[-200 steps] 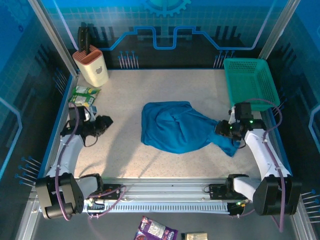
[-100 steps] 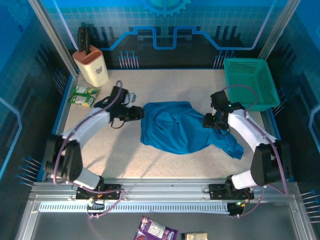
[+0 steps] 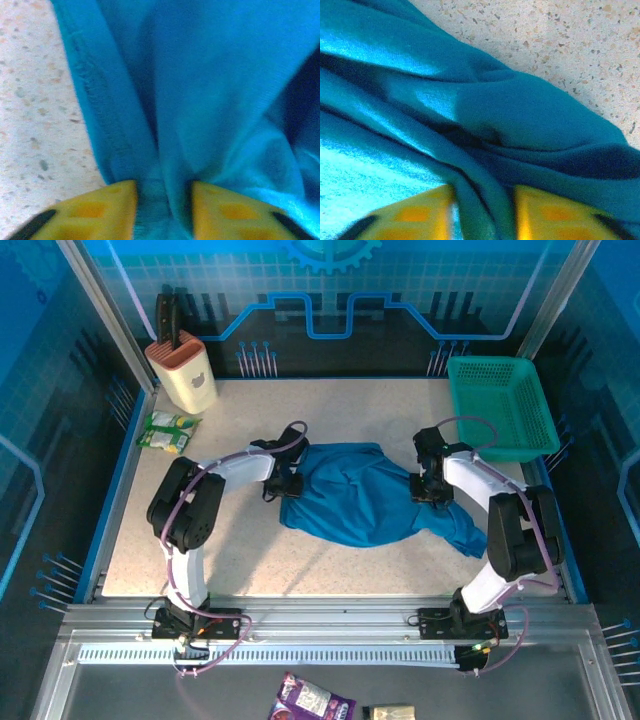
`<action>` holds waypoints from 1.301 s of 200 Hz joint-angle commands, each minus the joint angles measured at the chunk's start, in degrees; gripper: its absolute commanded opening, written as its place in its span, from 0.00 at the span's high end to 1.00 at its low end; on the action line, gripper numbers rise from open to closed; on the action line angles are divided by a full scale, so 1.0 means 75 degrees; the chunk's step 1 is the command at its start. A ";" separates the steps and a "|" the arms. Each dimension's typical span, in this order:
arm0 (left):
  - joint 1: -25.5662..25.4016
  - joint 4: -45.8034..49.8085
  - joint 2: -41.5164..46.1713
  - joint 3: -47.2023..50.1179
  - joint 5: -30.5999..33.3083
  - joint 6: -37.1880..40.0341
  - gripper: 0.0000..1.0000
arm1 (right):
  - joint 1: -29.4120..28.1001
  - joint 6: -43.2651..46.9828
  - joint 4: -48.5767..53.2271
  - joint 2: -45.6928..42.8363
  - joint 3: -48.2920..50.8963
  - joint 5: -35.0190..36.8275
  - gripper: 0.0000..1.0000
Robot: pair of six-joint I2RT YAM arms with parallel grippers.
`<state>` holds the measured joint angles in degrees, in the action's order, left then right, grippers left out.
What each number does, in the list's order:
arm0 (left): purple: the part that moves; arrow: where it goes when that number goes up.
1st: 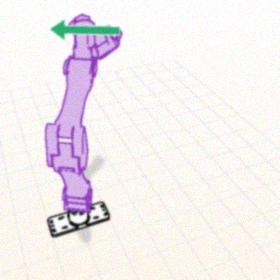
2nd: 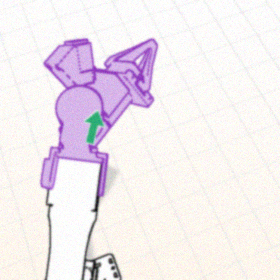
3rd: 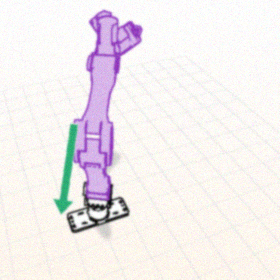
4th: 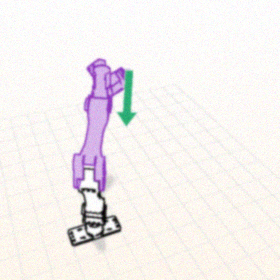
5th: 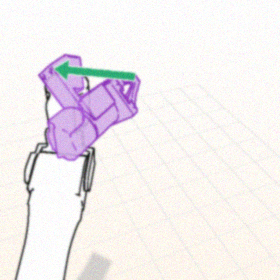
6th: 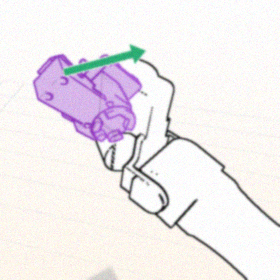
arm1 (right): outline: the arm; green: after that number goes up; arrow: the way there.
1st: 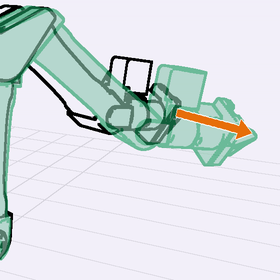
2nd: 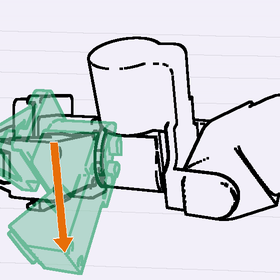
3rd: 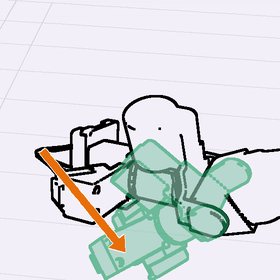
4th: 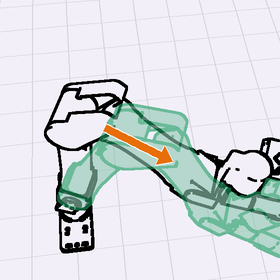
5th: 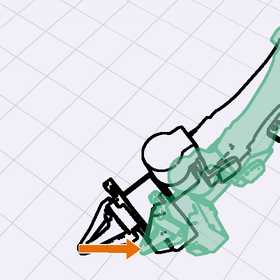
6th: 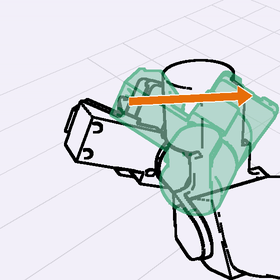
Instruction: Fold the inside-out t-shirt
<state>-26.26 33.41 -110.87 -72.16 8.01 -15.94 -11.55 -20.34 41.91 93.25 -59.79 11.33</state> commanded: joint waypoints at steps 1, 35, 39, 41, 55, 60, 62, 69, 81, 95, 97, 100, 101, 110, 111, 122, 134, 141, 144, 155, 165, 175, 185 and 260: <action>0.0148 0.0340 -0.0127 0.0180 0.0477 0.0254 0.90 | 0.0077 0.0058 -0.0069 -0.0226 -0.0258 -0.0144 0.93; 0.1311 0.0122 0.0892 -0.0194 -0.0512 0.0345 1.00 | 0.0172 0.0423 0.0379 -0.0692 -0.1939 -0.0075 1.00; 0.1472 0.0126 0.1047 -0.0290 -0.0667 0.0345 1.00 | 0.0184 0.0479 0.0484 -0.0733 -0.2199 -0.0073 1.00; 0.1559 0.0124 0.1136 -0.0351 -0.0745 0.0342 1.00 | 0.0196 0.0492 0.0529 -0.0752 -0.2367 -0.0079 1.00; 0.2124 0.0147 0.1717 -0.0836 -0.1258 0.0333 1.00 | 0.0238 0.0640 0.0812 -0.0924 -0.3383 -0.0023 1.00; 0.2322 0.0151 0.1910 -0.1028 -0.1450 0.0304 1.00 | 0.0245 0.0679 0.0891 -0.0996 -0.3708 -0.0032 1.00; 0.2380 0.0163 0.1984 -0.1109 -0.1530 0.0294 1.00 | 0.0250 0.0707 0.0918 -0.1025 -0.3837 -0.0045 1.00; 0.2688 0.0206 0.2220 -0.1378 -0.1808 0.0222 1.00 | 0.0257 0.0781 0.0985 -0.1144 -0.4247 -0.0138 1.00; 0.3161 0.0177 0.2626 -0.1705 -0.2226 0.0046 1.00 | 0.0272 0.0867 0.1035 -0.1411 -0.4739 -0.0207 1.00; 0.3655 0.0096 0.3162 -0.1812 -0.2406 -0.0172 1.00 | 0.0299 0.0967 0.0973 -0.1815 -0.4923 -0.0245 1.00; 0.3707 0.0088 0.3232 -0.1795 -0.2422 -0.0195 1.00 | 0.0301 0.0981 0.0951 -0.1881 -0.4896 -0.0269 1.00; 0.3807 0.0071 0.3347 -0.1768 -0.2427 -0.0230 1.00 | 0.0309 0.1007 0.0914 -0.1997 -0.4856 -0.0303 1.00; 0.3842 0.0064 0.3387 -0.1751 -0.2427 -0.0241 1.00 | 0.0315 0.1016 0.0903 -0.2036 -0.4835 -0.0321 1.00; 0.4093 0.0046 0.3744 -0.1554 -0.2394 -0.0310 1.00 | 0.0339 0.1059 0.0804 -0.2403 -0.4548 -0.0506 1.00; 0.4119 0.0046 0.3785 -0.1538 -0.2393 -0.0311 1.00 | 0.0330 0.1059 0.0790 -0.2444 -0.4505 -0.0528 1.00; 0.4361 0.0048 0.4243 -0.1067 -0.2311 -0.0323 1.00 | 0.0331 0.1059 0.0700 -0.2933 -0.3915 -0.0910 1.00; 0.4562 0.0014 0.4781 -0.0311 -0.2128 -0.0326 1.00 | 0.0302 0.1059 0.0599 -0.3493 -0.3066 -0.1693 1.00; 0.4649 -0.0021 0.5056 0.0192 -0.1988 -0.0323 1.00 | 0.0245 0.1028 0.0543 -0.3787 -0.2507 -0.2223 1.00; 0.4691 -0.0036 0.5148 0.0434 -0.1937 -0.0313 1.00 | 0.0205 0.1009 0.0518 -0.3920 -0.2301 -0.2461 1.00; 0.4859 -0.0080 0.5408 0.1254 -0.1839 -0.0334 1.00 | 0.0007 0.1029 0.0466 -0.4254 -0.1402 -0.3470 1.00; 0.5001 -0.0094 0.5509 0.1893 -0.1754 -0.0394 0.96 | -0.0196 0.1059 0.0603 -0.4303 -0.0812 -0.4232 1.00; 0.5036 -0.0131 0.5609 0.2362 -0.1542 -0.0463 0.82 | -0.0377 0.0918 0.0741 -0.4261 -0.0385 -0.4360 0.90; 0.5026 -0.0330 0.5744 0.2650 -0.1589 -0.0538 0.72 | -0.0474 0.0666 0.0772 -0.4209 -0.0120 -0.4062 0.67; 0.1538 -0.0236 0.3837 0.0766 -0.1436 -0.0195 0.54 | -0.0508 -0.0185 0.0176 -0.2396 -0.0201 -0.2009 0.49</action>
<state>-6.33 31.33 -76.49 -60.71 -3.44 -19.29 -14.63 -19.35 44.99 70.61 -59.75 -7.86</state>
